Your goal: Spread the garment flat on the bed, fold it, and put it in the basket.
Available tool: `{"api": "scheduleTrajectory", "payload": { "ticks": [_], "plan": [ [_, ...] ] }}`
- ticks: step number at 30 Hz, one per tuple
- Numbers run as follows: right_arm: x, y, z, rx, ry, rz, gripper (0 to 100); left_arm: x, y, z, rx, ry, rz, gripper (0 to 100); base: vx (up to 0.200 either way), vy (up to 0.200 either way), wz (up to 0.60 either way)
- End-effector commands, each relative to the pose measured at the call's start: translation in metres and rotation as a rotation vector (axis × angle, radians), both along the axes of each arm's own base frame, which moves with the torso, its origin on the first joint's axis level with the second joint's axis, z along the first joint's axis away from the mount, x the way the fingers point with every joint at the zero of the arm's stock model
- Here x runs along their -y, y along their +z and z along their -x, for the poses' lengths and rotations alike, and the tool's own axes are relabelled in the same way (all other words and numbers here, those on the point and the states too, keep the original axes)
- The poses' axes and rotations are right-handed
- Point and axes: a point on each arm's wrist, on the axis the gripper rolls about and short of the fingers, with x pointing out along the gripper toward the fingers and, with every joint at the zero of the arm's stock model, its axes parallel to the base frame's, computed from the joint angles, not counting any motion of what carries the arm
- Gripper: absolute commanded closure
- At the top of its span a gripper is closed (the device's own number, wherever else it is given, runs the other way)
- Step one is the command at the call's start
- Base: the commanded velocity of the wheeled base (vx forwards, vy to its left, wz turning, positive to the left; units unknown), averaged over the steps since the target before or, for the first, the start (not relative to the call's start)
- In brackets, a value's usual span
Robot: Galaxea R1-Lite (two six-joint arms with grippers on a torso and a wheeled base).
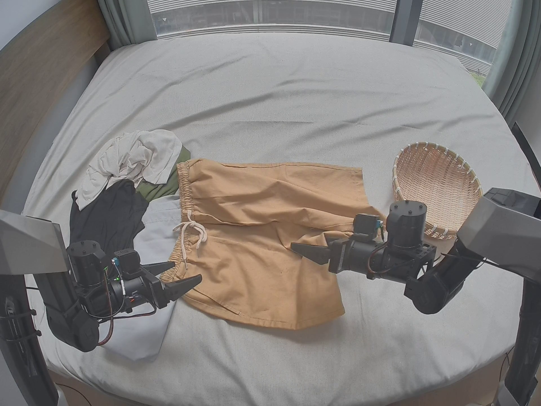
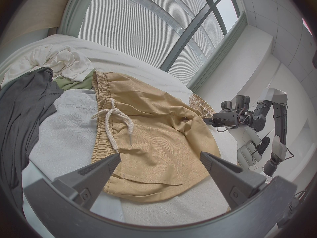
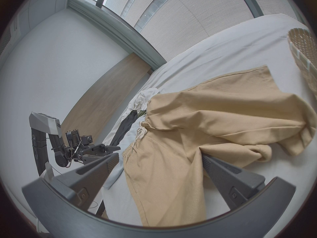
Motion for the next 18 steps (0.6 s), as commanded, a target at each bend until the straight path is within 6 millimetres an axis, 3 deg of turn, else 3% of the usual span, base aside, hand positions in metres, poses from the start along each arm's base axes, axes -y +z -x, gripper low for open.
{"api": "scheduleTrajectory", "payload": {
  "ticks": [1, 8, 18],
  "plan": [
    [-0.023, -0.006, -0.007, -0.010, 0.042, 0.001, 0, -0.001, -0.002, 0.000, -0.007, 0.004, 0.000, 0, 0.000, 0.000, 0.00],
    [-0.042, -0.009, -0.022, -0.007, 0.068, -0.004, 0, -0.002, -0.005, -0.001, -0.015, 0.008, -0.003, 0, 0.000, 0.000, 0.00],
    [-0.059, -0.036, -0.024, -0.069, 0.096, 0.028, 0, -0.002, -0.005, -0.001, -0.015, 0.008, -0.003, 0, 0.000, 0.000, 0.00]
  ]
}}
